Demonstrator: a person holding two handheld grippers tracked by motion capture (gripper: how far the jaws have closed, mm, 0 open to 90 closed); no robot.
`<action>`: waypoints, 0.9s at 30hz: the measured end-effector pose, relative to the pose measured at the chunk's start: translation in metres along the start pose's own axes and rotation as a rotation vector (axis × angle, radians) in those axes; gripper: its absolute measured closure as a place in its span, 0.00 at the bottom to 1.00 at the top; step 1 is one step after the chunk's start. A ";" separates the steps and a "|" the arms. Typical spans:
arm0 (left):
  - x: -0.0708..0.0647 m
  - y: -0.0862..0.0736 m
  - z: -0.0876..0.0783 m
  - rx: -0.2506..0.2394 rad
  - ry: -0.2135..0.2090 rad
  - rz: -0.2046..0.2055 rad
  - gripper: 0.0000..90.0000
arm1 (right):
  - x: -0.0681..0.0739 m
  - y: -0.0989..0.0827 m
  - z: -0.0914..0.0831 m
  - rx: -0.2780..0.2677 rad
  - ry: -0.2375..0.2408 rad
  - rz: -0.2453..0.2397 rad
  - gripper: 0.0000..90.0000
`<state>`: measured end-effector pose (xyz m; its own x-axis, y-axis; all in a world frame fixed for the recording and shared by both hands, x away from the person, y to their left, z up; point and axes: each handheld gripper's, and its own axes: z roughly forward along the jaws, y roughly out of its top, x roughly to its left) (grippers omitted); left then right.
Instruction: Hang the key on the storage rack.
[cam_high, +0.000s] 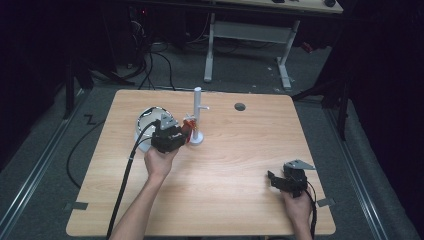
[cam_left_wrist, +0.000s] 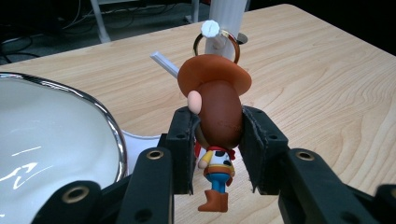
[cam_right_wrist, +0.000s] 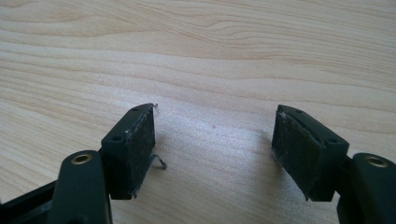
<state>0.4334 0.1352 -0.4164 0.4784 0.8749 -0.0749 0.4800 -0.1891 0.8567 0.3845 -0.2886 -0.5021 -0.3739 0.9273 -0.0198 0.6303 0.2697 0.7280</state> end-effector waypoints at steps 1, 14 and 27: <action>0.000 0.000 0.001 -0.001 0.000 -0.002 0.73 | 0.000 0.000 0.000 0.000 0.000 0.000 0.34; 0.003 -0.011 0.010 0.026 -0.004 -0.024 0.73 | 0.000 0.000 0.000 0.000 0.000 0.000 0.34; 0.003 -0.020 0.017 0.051 -0.010 -0.040 0.73 | 0.000 0.000 0.000 0.000 0.000 0.000 0.34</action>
<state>0.4376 0.1343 -0.4424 0.4652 0.8779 -0.1135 0.5354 -0.1770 0.8258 0.3844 -0.2886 -0.5021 -0.3743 0.9271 -0.0196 0.6302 0.2698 0.7280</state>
